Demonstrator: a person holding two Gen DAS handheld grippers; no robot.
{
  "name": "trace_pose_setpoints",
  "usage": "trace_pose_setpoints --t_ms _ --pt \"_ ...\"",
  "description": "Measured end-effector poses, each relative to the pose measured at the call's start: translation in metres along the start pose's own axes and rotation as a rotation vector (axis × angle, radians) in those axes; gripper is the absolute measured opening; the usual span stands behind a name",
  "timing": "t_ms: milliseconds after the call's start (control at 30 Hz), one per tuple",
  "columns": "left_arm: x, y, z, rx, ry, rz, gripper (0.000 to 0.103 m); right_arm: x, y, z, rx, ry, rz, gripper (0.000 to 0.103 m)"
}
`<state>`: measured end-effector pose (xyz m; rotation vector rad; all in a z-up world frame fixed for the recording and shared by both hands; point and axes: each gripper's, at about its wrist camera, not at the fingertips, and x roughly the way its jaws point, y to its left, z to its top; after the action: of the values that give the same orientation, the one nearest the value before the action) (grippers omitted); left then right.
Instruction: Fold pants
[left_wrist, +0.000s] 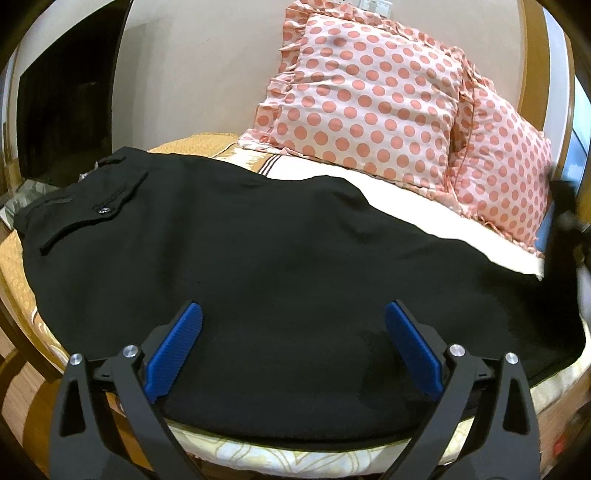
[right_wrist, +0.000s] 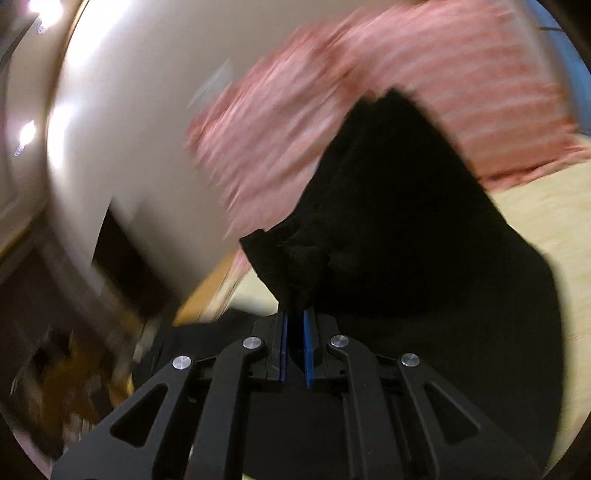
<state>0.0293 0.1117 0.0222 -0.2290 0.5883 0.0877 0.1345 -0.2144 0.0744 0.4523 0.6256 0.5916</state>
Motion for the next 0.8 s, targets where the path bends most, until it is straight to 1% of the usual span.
trace_pose_setpoints --t_ms 33,67,133,167,233,267,300,367,433,533,633,667,800 --pt "-0.001 0.001 0.0 -0.007 0.002 -0.012 0.1 0.016 0.008 -0.011 -0.021 0.058 0.01 0.007" --pt "-0.002 0.001 0.001 -0.008 0.004 -0.02 0.1 0.038 0.015 -0.028 -0.037 0.141 0.015 0.007" --pt "-0.005 0.002 0.001 -0.009 0.01 -0.038 0.1 0.065 0.016 -0.053 -0.03 0.262 0.013 0.007" --pt "-0.006 0.002 0.001 -0.01 0.011 -0.047 0.1 0.071 0.014 -0.058 -0.023 0.281 -0.001 0.007" --pt "-0.01 0.004 0.001 -0.018 0.009 -0.065 0.1 0.069 0.011 -0.058 -0.005 0.268 0.001 0.007" --pt "-0.011 0.005 0.001 -0.024 0.007 -0.072 0.1 0.063 0.011 -0.053 0.002 0.243 0.012 0.007" --pt "-0.012 0.006 0.002 -0.03 0.005 -0.077 0.1 0.055 0.015 -0.046 -0.009 0.202 0.02 0.007" --pt "-0.012 0.008 0.004 -0.051 -0.001 -0.088 0.1 0.049 0.033 -0.044 -0.066 0.163 0.01 0.007" --pt "-0.013 0.009 0.005 -0.069 -0.003 -0.1 0.1 0.052 0.047 -0.048 -0.126 0.181 0.014 0.007" --pt "-0.017 0.01 0.007 -0.073 -0.015 -0.097 0.1 0.062 0.058 -0.056 -0.144 0.211 0.029 0.007" --pt "-0.025 0.014 0.011 -0.072 -0.058 -0.086 0.1 0.066 0.07 -0.07 -0.221 0.217 -0.003 0.007" --pt "-0.028 0.017 0.012 -0.075 -0.066 -0.08 0.1 0.068 0.072 -0.075 -0.242 0.227 -0.016 0.007" --pt "-0.034 0.031 0.018 -0.099 -0.097 -0.034 0.1 0.067 0.081 -0.095 -0.323 0.248 -0.006 0.008"
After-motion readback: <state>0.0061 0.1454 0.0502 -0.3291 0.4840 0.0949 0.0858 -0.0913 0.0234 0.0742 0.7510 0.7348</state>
